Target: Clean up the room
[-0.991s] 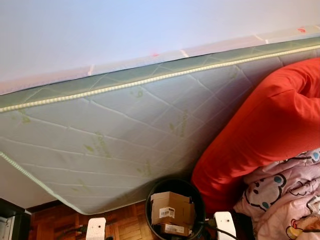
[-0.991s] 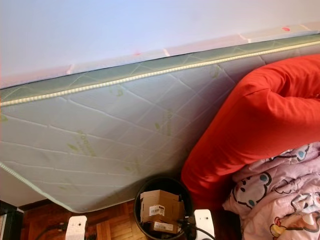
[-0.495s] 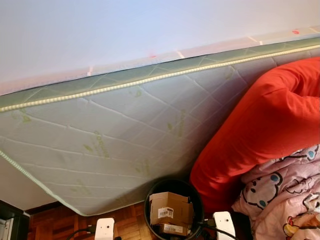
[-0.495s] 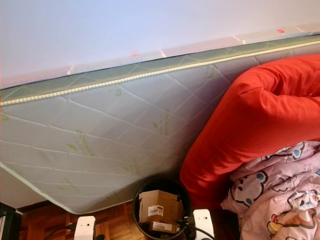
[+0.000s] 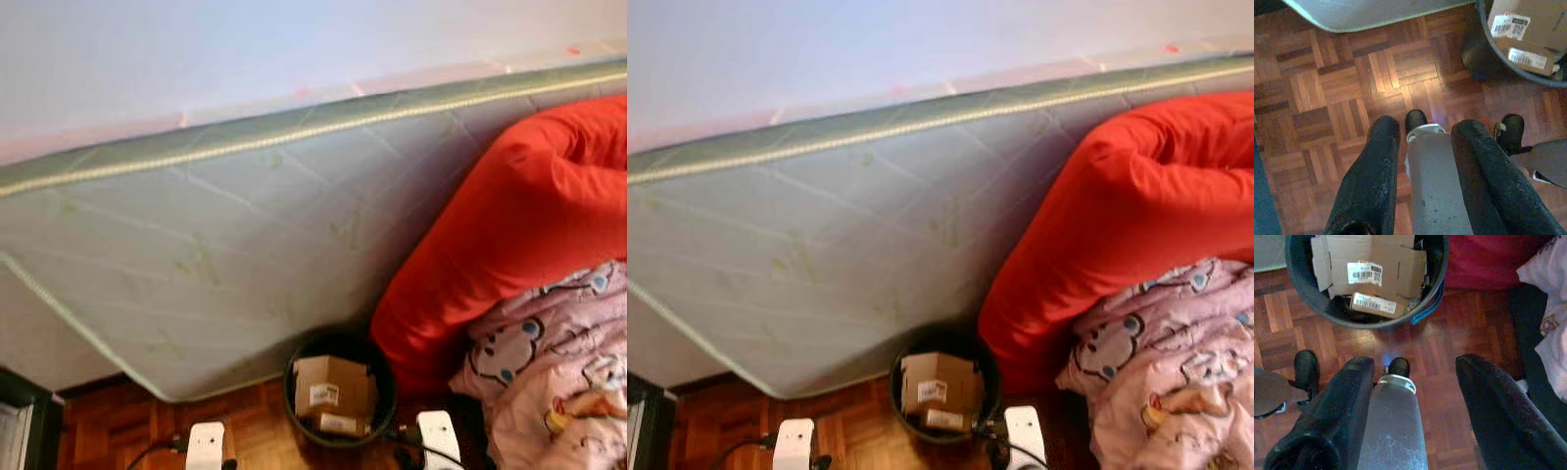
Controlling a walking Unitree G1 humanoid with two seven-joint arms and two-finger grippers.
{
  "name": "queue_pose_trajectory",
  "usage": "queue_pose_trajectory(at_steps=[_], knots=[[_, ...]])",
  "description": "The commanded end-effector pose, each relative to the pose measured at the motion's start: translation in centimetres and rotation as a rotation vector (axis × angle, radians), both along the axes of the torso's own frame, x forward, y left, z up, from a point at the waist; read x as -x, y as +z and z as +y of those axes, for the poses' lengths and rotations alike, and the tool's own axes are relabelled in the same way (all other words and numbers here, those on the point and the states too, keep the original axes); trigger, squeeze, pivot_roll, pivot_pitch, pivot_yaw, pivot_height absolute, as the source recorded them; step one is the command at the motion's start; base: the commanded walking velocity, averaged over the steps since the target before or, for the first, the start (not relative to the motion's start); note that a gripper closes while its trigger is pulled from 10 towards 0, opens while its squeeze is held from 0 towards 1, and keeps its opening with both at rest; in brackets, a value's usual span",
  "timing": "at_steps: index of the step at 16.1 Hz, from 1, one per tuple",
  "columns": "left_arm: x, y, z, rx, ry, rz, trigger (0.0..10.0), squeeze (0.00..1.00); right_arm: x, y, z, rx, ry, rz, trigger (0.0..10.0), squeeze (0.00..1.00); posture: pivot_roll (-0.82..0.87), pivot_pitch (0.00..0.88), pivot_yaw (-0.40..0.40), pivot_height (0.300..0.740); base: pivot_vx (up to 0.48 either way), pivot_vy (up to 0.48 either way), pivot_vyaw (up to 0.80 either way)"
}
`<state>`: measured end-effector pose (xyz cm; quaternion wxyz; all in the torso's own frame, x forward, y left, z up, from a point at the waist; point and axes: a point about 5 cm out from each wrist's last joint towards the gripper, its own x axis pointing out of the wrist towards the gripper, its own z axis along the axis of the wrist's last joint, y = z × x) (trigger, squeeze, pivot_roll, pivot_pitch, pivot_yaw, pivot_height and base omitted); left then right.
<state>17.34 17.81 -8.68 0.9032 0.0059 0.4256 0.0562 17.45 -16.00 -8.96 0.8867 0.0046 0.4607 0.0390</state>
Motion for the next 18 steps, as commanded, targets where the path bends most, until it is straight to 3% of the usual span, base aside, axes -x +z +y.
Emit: queue_pose_trajectory(at_steps=[1,13,18], knots=[[0.53,-0.27,0.13,-0.002,0.004,0.026,10.0,0.00,0.35,-0.18,0.14,-0.005,-0.002,0.016,10.0,0.00,-0.04,0.073,-0.021,0.738,-0.285,0.000,0.00],[0.66,-0.32,0.26,-0.004,0.009,0.030,10.0,0.00,0.43,-0.21,0.07,-0.006,-0.001,0.018,10.0,0.00,-0.04,0.074,-0.024,0.738,-0.283,0.000,0.00],[0.69,-0.32,0.35,-0.008,0.009,0.031,10.0,0.00,0.45,-0.22,0.04,-0.005,-0.006,0.018,10.0,0.00,-0.04,0.074,-0.024,0.738,0.000,0.000,0.00]])
